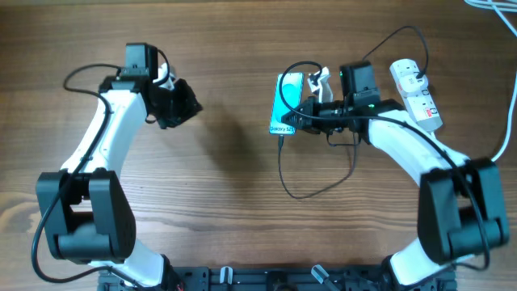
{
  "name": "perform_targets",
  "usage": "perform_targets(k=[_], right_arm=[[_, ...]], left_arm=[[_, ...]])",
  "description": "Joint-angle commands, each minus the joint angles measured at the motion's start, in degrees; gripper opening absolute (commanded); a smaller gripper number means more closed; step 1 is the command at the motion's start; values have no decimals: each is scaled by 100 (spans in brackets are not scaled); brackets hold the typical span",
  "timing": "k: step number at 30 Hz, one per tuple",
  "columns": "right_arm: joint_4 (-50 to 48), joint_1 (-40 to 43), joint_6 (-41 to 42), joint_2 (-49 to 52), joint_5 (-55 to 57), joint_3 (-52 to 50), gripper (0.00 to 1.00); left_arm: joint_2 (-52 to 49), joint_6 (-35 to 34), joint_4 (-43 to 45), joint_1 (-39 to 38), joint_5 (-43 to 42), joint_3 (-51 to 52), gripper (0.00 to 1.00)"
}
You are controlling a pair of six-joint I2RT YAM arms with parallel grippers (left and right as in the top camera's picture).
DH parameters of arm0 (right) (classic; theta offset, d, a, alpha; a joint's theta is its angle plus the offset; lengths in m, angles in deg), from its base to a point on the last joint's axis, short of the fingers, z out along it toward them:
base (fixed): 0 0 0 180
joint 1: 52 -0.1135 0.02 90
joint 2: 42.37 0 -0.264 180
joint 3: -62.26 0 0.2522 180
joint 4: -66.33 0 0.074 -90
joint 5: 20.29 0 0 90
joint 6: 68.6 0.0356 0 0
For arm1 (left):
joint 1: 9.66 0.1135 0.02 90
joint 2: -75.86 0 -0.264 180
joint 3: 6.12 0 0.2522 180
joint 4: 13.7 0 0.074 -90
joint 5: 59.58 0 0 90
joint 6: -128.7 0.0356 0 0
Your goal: Plug charger to phone and switch on socket
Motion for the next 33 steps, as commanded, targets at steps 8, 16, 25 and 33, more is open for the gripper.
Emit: perform_targets(k=[8,16,25,33], right_arm=[[-835,-435,-61,1244,549,-15,4],[-1163,-710,-59,1408,763,-13,4],[-1349,-710,190,1408,935,-13,4],[-1373,-710,177,1408,1397,-15,8]], left_arm=[[26,431,-654,35,2520,-804,77],[26,426,-693,35,2518,-804,100],[26,426,-693,35,2518,-804,100],[26,426,-693,35,2518,-804,100]])
